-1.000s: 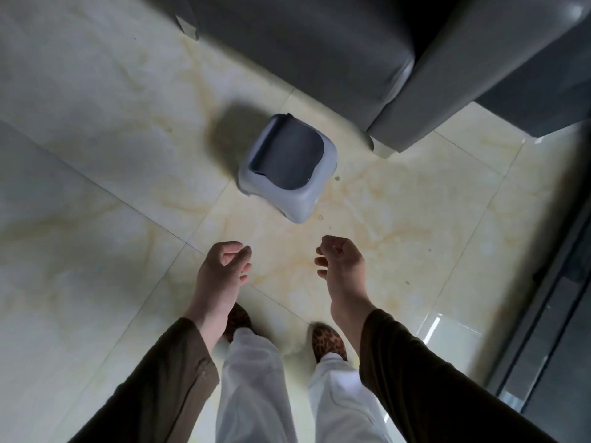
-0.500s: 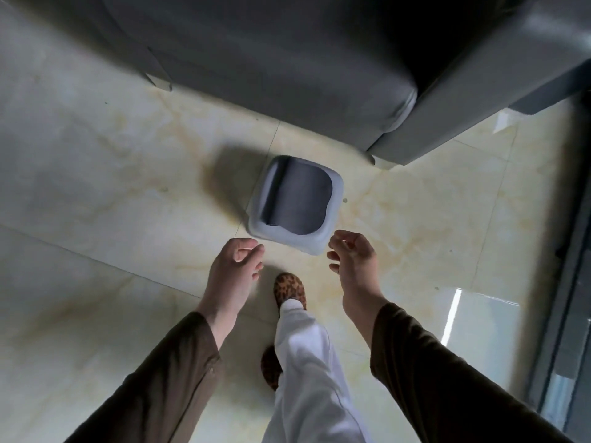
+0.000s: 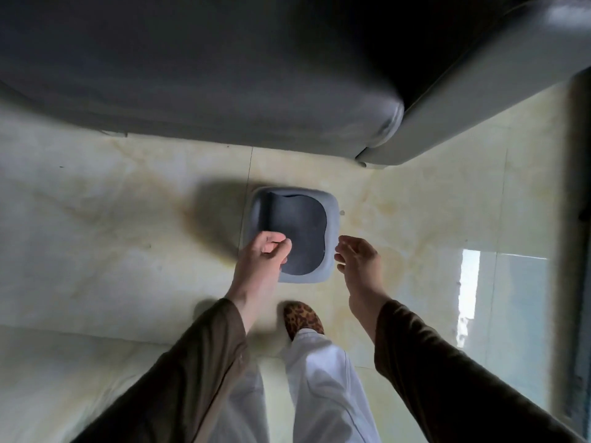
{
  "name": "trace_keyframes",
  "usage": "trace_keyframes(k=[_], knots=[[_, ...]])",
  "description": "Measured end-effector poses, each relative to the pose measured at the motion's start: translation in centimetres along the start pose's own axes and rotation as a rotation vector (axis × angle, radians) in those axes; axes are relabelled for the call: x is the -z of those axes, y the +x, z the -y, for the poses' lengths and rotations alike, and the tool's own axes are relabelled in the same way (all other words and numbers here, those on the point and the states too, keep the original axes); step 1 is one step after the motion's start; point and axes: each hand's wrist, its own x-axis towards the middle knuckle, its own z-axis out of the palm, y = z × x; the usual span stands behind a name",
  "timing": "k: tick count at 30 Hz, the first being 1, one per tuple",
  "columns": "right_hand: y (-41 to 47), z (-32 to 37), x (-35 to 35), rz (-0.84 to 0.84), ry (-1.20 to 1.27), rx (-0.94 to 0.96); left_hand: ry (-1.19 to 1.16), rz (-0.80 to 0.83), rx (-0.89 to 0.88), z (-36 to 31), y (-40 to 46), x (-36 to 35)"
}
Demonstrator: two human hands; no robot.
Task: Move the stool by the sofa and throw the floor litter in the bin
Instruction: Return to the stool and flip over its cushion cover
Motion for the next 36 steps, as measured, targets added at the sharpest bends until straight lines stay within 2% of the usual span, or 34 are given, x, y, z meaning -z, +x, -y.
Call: trace_keyframes(k=[9,18,22,27,36], knots=[[4.6,-2.7,-1.8,-0.043,-0.054,-0.021,0.269,0.150,-0.026,2.8,7.3,-4.1],[6.5,-4.4,-3.3,-0.071,-0.001,-0.035,0.569,0.128,-0.137,4.1,10.7,-6.6],[6.9,-4.5,-3.7,-0.094,-0.060,0.018,0.583,0.066,-0.173,4.6,11.3,-7.1],[7.3,-4.0,-3.6,-0.069,0.037,-0.065,0.552,0.050,-0.197,5.3,11.2,-7.3],[6.8,-4.5,-4.2,0.020,0.128,-0.039,0.448,0.033,-0.227,5.7,10.9,-6.6]])
